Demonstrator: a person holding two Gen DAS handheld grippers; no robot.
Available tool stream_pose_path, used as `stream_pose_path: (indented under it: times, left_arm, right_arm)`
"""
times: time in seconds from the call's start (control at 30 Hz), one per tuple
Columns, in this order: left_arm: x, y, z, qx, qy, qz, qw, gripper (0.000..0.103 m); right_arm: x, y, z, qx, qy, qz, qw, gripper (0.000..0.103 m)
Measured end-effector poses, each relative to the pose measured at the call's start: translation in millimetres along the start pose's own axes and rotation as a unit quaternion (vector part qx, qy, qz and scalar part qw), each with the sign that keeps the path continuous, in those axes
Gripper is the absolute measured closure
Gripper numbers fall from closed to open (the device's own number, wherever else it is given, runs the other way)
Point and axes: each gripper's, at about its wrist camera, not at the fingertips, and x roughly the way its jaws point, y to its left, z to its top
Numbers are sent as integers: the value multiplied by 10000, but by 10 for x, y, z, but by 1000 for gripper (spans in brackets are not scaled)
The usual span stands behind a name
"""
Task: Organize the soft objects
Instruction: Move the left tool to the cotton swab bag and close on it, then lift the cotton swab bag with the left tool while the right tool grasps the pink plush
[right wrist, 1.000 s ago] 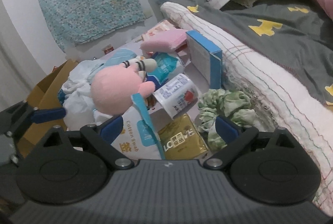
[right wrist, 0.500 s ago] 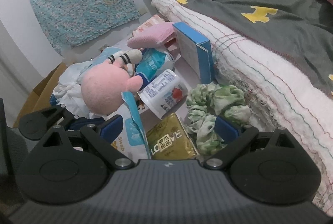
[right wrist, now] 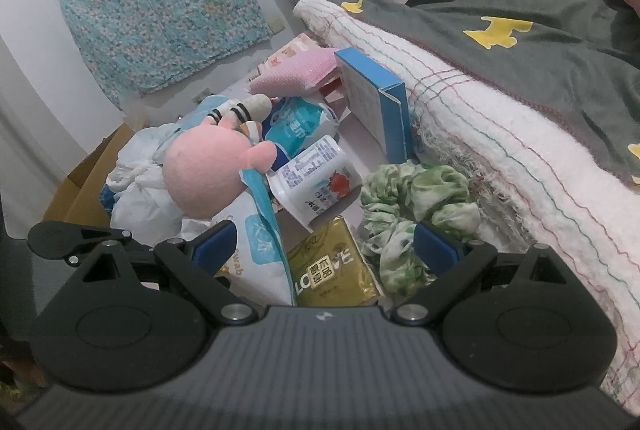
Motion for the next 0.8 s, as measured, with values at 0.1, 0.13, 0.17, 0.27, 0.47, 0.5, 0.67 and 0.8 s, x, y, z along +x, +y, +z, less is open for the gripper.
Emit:
stream_pose_path:
  times: [0.1, 0.13, 0.17, 0.27, 0.47, 0.5, 0.67, 0.8]
  left_arm:
    - [-75, -6, -49, -86, -10, -39, 10000, 85]
    - [-85, -5, -63, -120, 6, -56, 9999, 85]
    - [-87, -1, -78, -171, 32, -85, 9998, 85]
    - [-124, 11, -150, -379, 59, -103, 9992, 86]
    - [-284, 104, -341, -904, 167, -45, 9958, 86]
    - [-313, 117, -376, -983, 192, -41, 9950, 86]
    - [-447, 172, -548, -1398, 288, -34, 9897, 86]
    - [-506, 226, -670, -1623, 366, 0, 9861, 85]
  right_arm:
    - [-15, 22, 0, 81, 56, 198, 9998, 7]
    - [-2, 35, 2, 153, 112, 327, 9993, 7]
    - [13, 56, 1, 185, 156, 436, 9988, 8]
    - [93, 190, -9, 50, 296, 670, 9973, 13]
    - [305, 441, -43, -159, 678, 908, 9934, 33]
    - [336, 484, -51, -192, 728, 956, 9926, 34]
    - [498, 713, -105, -360, 1005, 1193, 9871, 46]
    - [683, 920, -192, -630, 1310, 1293, 9809, 59]
